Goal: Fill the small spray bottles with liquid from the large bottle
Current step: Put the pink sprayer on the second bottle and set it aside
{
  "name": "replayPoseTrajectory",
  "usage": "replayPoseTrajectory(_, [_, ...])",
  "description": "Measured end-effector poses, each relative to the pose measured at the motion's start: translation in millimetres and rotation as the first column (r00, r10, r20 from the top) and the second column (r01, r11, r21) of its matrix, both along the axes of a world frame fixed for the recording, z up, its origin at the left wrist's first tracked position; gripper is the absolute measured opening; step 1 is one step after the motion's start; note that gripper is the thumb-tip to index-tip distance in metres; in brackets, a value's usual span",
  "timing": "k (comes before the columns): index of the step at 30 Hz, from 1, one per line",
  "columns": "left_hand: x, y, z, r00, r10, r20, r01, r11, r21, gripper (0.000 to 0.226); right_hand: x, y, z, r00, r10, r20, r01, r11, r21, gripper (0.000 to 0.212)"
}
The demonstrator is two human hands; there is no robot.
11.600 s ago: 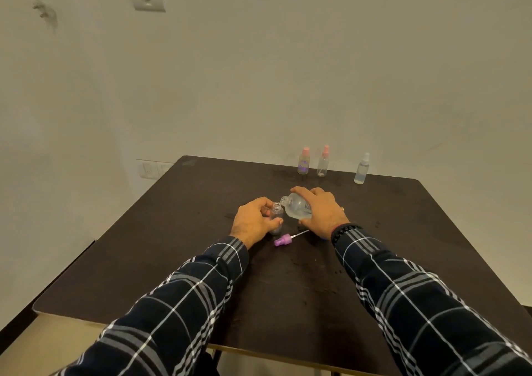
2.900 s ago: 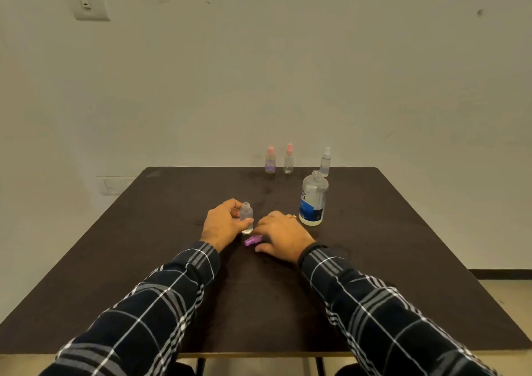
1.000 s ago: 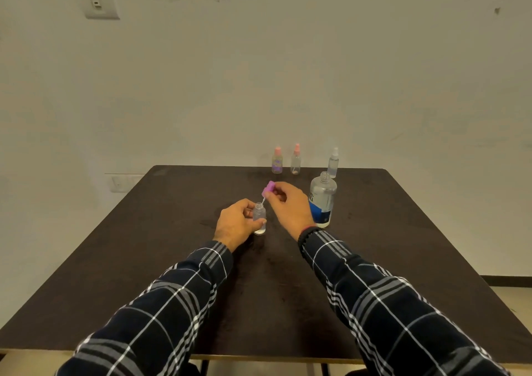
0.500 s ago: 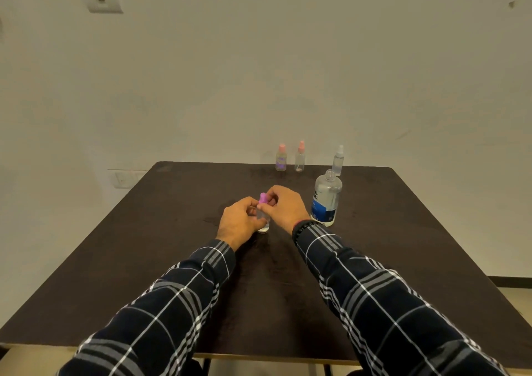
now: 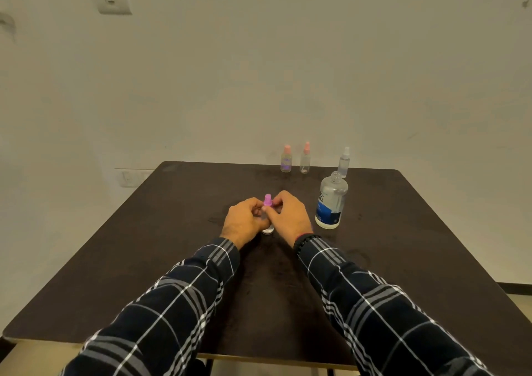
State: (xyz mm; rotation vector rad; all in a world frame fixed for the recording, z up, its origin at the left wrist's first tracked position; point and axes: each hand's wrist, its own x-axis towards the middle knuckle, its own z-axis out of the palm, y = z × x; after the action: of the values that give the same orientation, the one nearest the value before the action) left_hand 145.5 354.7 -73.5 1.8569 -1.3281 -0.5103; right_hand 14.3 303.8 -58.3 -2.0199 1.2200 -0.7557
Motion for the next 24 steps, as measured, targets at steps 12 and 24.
replayPoseTrajectory(12, [3, 0, -1, 1.000, -0.029, -0.005, 0.029, 1.000, -0.007, 0.021, 1, -3, -5, 0.993, 0.067, 0.101, -0.068, 0.998, 0.013, 0.025])
replayPoseTrajectory(24, [4, 0, -4, 0.999, -0.035, 0.011, 0.035, 0.999, -0.001, 0.019, 5, 1, -7, 0.991, 0.024, 0.128, -0.035, 0.996, 0.077, 0.035])
